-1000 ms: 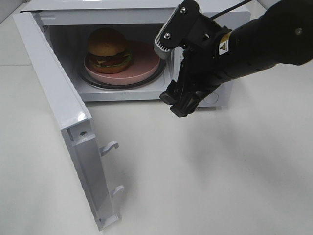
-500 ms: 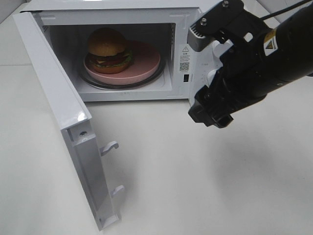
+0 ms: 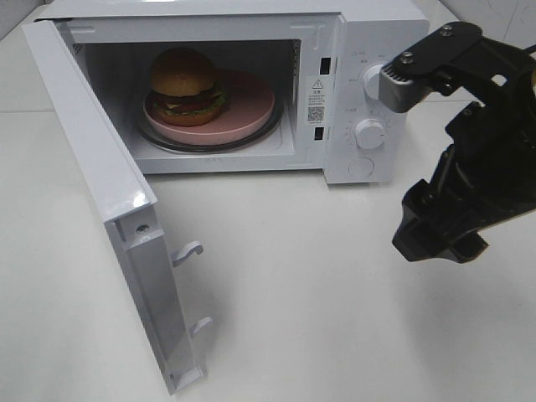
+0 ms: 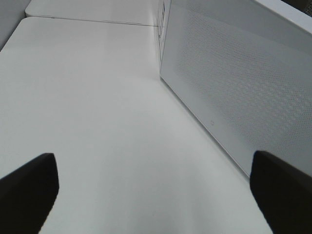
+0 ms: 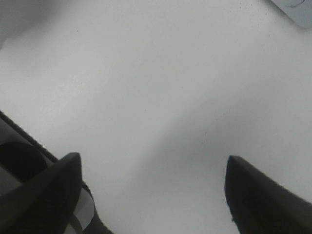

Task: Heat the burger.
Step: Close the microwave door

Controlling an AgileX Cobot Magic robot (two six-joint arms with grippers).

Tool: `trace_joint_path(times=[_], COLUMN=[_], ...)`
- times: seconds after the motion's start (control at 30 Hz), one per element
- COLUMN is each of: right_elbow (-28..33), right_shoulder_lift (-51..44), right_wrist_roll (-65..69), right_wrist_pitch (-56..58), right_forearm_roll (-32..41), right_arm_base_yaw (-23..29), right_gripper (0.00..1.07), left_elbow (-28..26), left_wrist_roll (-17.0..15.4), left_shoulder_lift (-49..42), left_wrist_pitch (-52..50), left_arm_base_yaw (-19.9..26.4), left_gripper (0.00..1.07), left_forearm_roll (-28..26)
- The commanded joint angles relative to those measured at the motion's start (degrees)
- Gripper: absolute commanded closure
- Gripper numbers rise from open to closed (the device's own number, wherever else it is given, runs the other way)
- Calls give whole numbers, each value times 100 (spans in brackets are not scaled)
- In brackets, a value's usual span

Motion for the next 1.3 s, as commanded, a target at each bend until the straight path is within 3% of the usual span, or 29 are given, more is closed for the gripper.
trace_joint_path(times=[0.03,0.5,0.93,1.13,1.3], right_elbow=[29,29,132,831,1495], right_shoulder_lift=[-201,-1495,-2762,-3707,-4544], right_wrist_roll=[92,539,745,682,814], right_wrist_pitch=[246,837,848,808,682], right_forearm_roll=[-23,-86,-223,-223,-235], right_arm_base_yaw=[-6,-109,-1896,-2464,-2607], right_gripper=[31,31,31,31,31], left_elbow=[11,11,11,11,11], left_wrist_roll=[-11,-11,-11,-11,-11], left_shoulder_lift=[-23,-23,-23,-23,-23], left_wrist_pitch=[11,11,11,11,11], left_arm_base_yaw=[29,29,29,29,29], left_gripper=[7,7,7,7,7], left_forearm_roll=[6,6,6,6,6])
